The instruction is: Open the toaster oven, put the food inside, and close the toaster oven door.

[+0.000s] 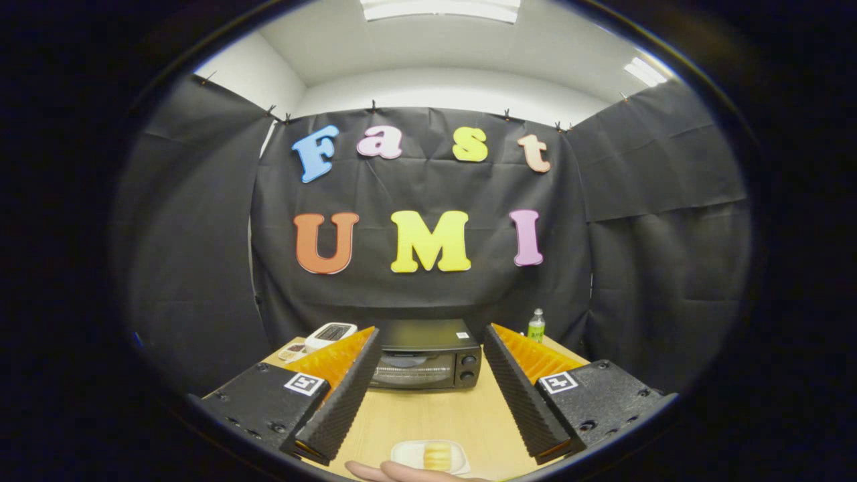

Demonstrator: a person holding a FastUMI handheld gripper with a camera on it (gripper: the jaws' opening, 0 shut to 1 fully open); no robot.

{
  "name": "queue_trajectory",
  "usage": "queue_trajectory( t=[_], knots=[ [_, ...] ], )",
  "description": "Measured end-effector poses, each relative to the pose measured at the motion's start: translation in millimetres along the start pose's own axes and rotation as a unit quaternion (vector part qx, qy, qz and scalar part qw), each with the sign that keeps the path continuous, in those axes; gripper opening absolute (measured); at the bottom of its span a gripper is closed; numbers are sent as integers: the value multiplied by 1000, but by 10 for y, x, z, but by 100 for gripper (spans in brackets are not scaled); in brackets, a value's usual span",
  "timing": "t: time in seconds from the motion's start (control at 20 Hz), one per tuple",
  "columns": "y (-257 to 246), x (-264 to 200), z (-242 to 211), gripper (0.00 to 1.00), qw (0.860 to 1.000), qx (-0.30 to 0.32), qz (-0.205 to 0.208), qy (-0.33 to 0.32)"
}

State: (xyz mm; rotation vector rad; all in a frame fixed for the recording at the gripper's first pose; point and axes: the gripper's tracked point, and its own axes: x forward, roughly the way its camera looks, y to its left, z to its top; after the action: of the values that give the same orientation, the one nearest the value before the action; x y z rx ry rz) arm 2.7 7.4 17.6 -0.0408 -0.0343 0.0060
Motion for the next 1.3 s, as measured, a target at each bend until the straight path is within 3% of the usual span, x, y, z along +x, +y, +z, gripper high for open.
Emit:
queue_trajectory(
  t=[0.3,1.0,1.3],
  knots=[
    [56,320,-147,100,1000,12,-4,2],
    [473,1786,-1428,100,991,26,27,127],
    [591,2298,-1807,100,990,8,32,139]
  ],
)
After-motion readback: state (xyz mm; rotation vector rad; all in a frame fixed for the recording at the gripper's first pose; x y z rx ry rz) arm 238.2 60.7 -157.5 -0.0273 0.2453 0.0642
